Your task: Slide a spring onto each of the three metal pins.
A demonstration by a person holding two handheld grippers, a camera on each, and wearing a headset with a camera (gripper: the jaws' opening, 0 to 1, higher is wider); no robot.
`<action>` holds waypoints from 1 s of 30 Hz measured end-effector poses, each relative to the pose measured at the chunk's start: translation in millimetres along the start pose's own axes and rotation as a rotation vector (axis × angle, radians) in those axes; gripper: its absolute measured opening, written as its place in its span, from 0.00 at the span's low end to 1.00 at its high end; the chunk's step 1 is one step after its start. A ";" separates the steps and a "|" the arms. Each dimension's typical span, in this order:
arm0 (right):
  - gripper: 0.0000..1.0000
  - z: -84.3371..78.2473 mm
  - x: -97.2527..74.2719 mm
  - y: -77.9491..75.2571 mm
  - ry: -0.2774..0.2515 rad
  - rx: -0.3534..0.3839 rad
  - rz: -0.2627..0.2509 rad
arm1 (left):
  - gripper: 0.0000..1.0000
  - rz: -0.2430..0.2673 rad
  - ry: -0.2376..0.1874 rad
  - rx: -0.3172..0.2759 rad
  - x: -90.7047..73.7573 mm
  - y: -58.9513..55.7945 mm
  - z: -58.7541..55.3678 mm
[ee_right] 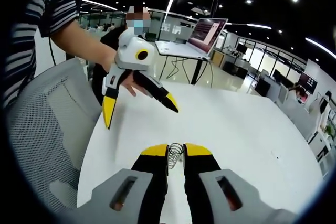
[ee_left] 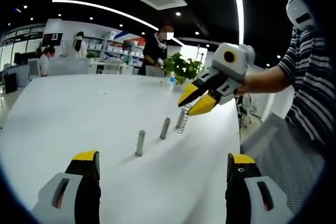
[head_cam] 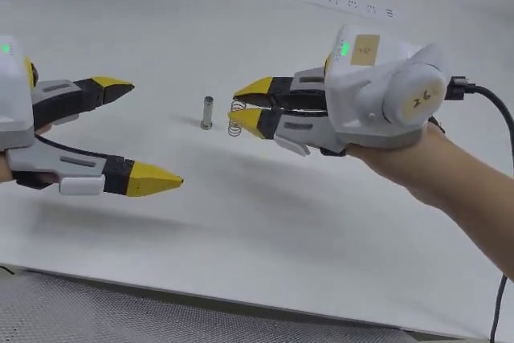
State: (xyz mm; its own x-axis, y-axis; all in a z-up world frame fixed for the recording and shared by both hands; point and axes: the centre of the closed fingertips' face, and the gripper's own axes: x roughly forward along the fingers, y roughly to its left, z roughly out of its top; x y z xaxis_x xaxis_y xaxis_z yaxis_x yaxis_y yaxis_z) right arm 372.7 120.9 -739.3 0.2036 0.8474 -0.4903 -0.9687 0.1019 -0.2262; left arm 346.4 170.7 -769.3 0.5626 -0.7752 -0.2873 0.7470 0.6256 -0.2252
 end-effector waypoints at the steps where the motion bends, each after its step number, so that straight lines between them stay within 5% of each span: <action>1: 0.08 1.8 1.9 -4.3 0.000 0.002 -0.010 | 0.98 -0.002 -0.004 0.002 0.0 -0.1 0.6; 17: 0.08 10.6 29.1 -37.7 -0.021 0.065 -0.082 | 0.98 -0.020 0.006 0.000 4.4 -4.1 -2.7; 30: 0.08 4.1 42.5 -36.4 -0.002 0.077 -0.079 | 0.98 -0.019 0.009 0.001 4.4 -3.5 -5.7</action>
State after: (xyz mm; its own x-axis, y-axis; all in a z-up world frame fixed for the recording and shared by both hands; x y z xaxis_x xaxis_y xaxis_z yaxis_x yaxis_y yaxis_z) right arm 416.1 155.3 -748.4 0.2800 0.8359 -0.4720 -0.9576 0.2085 -0.1989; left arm 344.2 165.6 -775.0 0.5449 -0.7863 -0.2911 0.7582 0.6104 -0.2294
